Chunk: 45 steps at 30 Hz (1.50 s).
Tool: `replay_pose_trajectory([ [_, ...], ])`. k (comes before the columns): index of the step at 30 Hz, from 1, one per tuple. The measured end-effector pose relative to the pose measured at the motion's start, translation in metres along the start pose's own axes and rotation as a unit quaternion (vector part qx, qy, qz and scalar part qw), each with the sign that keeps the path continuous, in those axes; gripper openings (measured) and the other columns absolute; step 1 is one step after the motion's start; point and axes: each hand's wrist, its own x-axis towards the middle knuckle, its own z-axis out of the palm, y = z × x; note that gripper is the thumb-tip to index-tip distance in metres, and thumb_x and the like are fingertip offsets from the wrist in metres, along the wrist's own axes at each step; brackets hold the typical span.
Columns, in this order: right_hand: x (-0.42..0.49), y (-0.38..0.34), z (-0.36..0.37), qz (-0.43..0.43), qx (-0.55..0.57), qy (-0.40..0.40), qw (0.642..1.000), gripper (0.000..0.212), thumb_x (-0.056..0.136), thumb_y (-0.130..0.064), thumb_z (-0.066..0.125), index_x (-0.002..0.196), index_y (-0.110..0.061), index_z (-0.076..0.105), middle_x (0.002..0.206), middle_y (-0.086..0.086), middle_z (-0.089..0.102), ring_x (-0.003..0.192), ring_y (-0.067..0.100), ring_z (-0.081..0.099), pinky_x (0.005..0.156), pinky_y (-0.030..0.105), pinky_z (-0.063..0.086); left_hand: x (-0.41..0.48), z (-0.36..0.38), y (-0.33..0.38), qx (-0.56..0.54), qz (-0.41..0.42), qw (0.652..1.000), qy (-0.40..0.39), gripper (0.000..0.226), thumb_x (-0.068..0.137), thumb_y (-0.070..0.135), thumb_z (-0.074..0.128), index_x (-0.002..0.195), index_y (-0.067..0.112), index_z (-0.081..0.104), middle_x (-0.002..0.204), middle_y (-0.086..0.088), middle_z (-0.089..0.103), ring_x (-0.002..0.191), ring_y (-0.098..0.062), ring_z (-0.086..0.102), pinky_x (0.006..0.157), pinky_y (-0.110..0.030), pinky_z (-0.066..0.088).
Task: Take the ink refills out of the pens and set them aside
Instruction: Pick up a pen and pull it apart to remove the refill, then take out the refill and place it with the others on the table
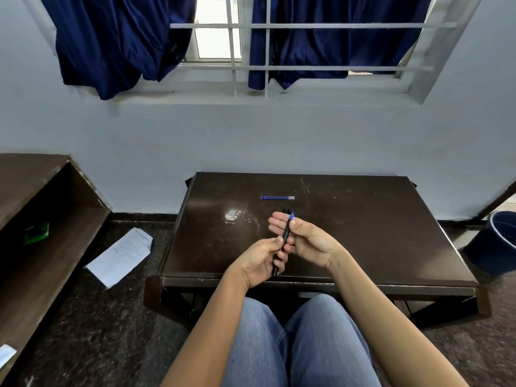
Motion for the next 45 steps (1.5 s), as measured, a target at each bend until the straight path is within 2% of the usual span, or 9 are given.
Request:
replay_pose_trajectory([
  [4,0.003,-0.004,0.008,-0.012,-0.018,0.053,0.998,0.022,0.097,-0.006,0.046,0.106,-0.011,0.065,0.099,0.004,0.075,0.089,0.011,0.071,0.058,0.023,0.052,0.002,-0.001,0.000,0.040,0.020,0.999,-0.002,0.025,0.103,0.017,0.038,0.088,0.012,0.056,0.075,0.001,0.053,0.059,-0.003,0.053,0.054,-0.015,0.044],
  [9,0.010,0.006,0.008,-0.055,-0.099,0.133,0.985,0.013,0.094,-0.003,0.055,0.093,-0.009,0.067,0.088,0.006,0.072,0.059,0.016,0.055,0.058,0.027,0.049,0.009,-0.002,-0.005,0.170,0.069,0.980,0.078,0.028,0.105,0.016,0.032,0.088,0.011,0.055,0.073,0.000,0.053,0.061,-0.006,0.050,0.057,-0.014,0.047],
  [17,0.029,0.031,0.008,-0.083,-0.110,0.256,0.957,0.010,0.089,-0.011,0.066,0.096,-0.011,0.073,0.091,0.007,0.073,0.076,0.020,0.061,0.078,0.037,0.053,0.036,-0.012,-0.024,0.338,0.153,0.898,0.236,0.029,0.101,0.017,0.039,0.085,0.015,0.063,0.074,0.002,0.063,0.067,-0.009,0.058,0.068,-0.021,0.051],
  [20,0.036,0.028,-0.002,-0.068,-0.109,0.247,0.961,0.016,0.089,-0.023,0.067,0.102,-0.016,0.071,0.097,0.000,0.072,0.089,0.014,0.065,0.083,0.029,0.048,0.043,-0.017,-0.025,0.290,0.161,0.904,0.270,0.026,0.099,0.015,0.041,0.088,0.014,0.064,0.076,0.001,0.064,0.067,-0.008,0.058,0.064,-0.019,0.052],
  [22,0.046,0.025,-0.019,-0.067,-0.108,0.297,0.946,0.021,0.088,-0.028,0.067,0.107,-0.019,0.069,0.101,-0.002,0.071,0.093,0.012,0.065,0.084,0.028,0.047,0.046,-0.025,-0.024,0.229,0.149,0.919,0.284,0.025,0.099,0.014,0.040,0.093,0.011,0.064,0.079,-0.001,0.064,0.067,-0.009,0.058,0.061,-0.019,0.052],
  [27,0.067,0.026,-0.058,-0.045,-0.355,0.389,0.849,0.021,0.090,-0.015,0.060,0.109,-0.012,0.069,0.100,0.002,0.071,0.094,0.017,0.063,0.085,0.027,0.047,0.057,-0.050,-0.027,0.187,0.111,0.926,0.308,0.025,0.100,0.015,0.041,0.096,0.009,0.066,0.083,-0.003,0.065,0.069,-0.009,0.060,0.059,-0.019,0.052],
  [31,0.088,0.036,-0.069,-0.009,-0.506,0.323,0.800,0.029,0.091,-0.006,0.056,0.118,-0.009,0.066,0.109,0.010,0.070,0.103,0.023,0.064,0.088,0.023,0.045,0.067,-0.058,-0.030,0.188,0.090,0.930,0.303,0.024,0.100,0.016,0.042,0.093,0.013,0.065,0.084,-0.002,0.066,0.071,-0.010,0.060,0.060,-0.020,0.052],
  [38,0.127,0.050,-0.073,0.048,-0.714,0.156,0.681,0.047,0.093,-0.016,0.054,0.140,-0.019,0.048,0.140,0.010,0.048,0.128,0.030,0.047,0.107,0.039,0.041,0.083,-0.070,-0.030,0.186,0.083,0.930,0.307,0.023,0.100,0.019,0.044,0.102,0.011,0.066,0.085,-0.001,0.066,0.073,-0.009,0.061,0.062,-0.020,0.051],
  [45,0.128,0.071,-0.065,0.047,-0.811,0.136,0.566,0.028,0.096,-0.020,0.053,0.119,-0.005,0.059,0.122,0.013,0.055,0.117,0.031,0.053,0.089,0.040,0.048,0.090,-0.075,-0.029,0.182,0.076,0.932,0.303,0.021,0.100,0.019,0.045,0.100,0.014,0.066,0.086,0.001,0.066,0.074,-0.009,0.060,0.066,-0.020,0.052],
])
